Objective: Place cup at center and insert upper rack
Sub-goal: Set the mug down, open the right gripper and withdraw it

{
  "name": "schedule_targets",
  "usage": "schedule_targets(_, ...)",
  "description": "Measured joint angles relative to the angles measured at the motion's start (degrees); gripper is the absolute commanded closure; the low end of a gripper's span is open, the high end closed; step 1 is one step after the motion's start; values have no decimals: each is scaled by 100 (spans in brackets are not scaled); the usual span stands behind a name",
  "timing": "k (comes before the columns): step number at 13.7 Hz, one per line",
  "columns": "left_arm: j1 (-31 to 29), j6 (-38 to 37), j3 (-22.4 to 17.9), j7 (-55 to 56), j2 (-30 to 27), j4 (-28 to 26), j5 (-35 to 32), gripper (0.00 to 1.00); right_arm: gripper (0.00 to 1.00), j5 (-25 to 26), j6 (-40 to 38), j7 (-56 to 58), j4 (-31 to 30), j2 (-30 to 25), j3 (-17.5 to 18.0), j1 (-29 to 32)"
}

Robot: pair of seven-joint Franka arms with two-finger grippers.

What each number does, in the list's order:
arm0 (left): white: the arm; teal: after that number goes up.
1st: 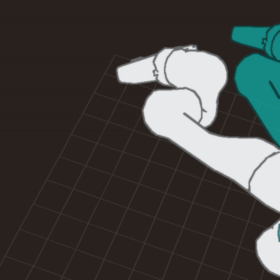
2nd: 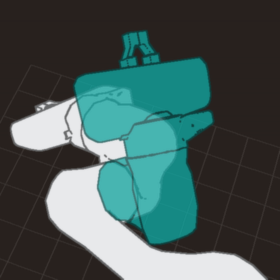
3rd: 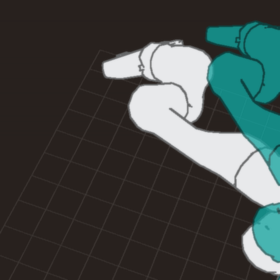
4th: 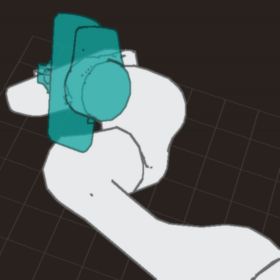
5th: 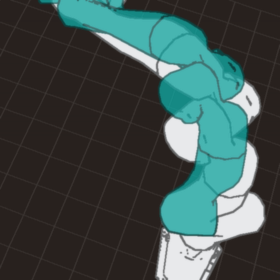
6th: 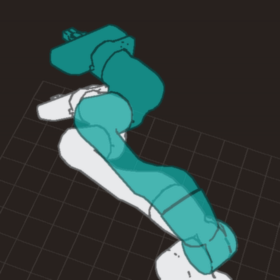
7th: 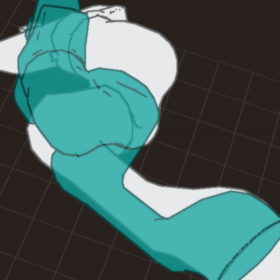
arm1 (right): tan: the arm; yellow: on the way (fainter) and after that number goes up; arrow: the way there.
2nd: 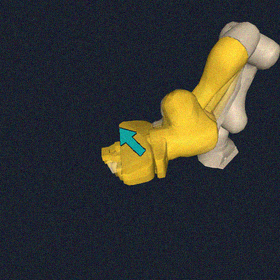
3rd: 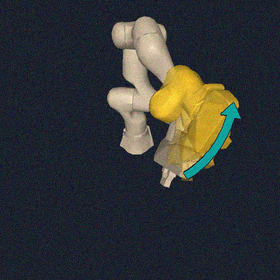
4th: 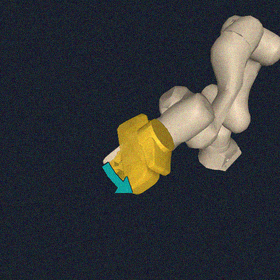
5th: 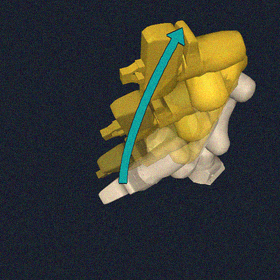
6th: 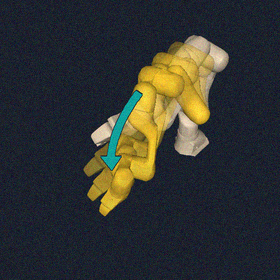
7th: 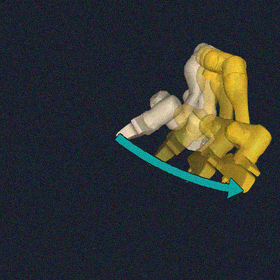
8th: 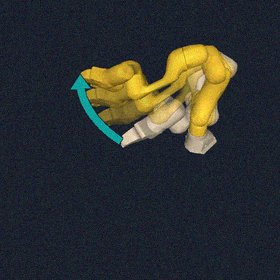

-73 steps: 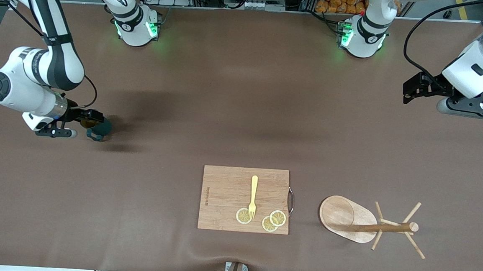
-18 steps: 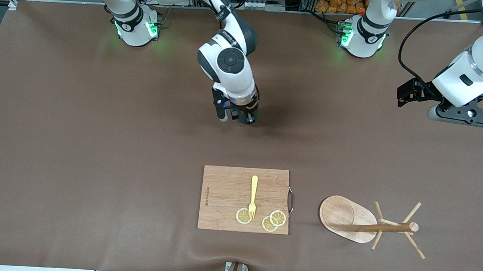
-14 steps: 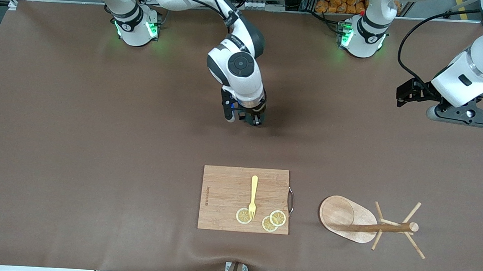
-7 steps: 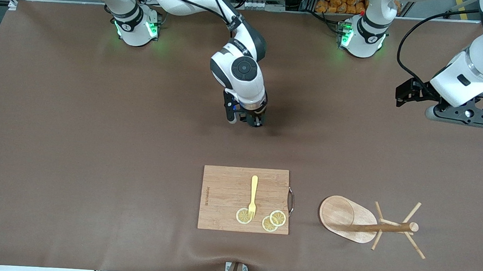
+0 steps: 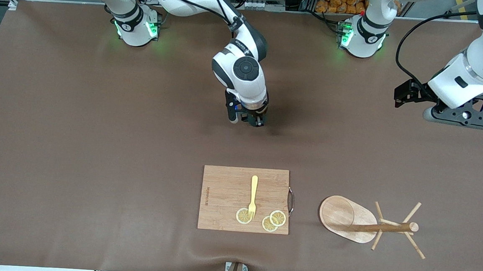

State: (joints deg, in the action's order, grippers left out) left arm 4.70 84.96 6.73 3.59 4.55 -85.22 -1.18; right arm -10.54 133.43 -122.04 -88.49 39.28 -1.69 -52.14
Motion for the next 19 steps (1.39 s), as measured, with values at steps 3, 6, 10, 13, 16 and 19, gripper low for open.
schedule_targets(3,0,4,6,0,4,2,0,0,65,4,0,-1,7,0,-3,0)
schedule_targets(6,0,4,11,0,5,3,0,0,44,6,0,-1,9,1,-7,-1)
schedule_targets(10,0,15,13,4,20,3,122,0,30,6,-80,0,71,1,-67,2)
schedule_targets(13,0,45,13,161,26,3,196,0,19,6,-668,-1,376,-2,-124,43)
schedule_targets(16,0,77,16,255,28,3,218,0,11,4,-1302,1,750,-32,-144,254)
schedule_targets(19,19,102,30,345,37,3,225,0,9,3,-1494,42,855,-166,-136,485)
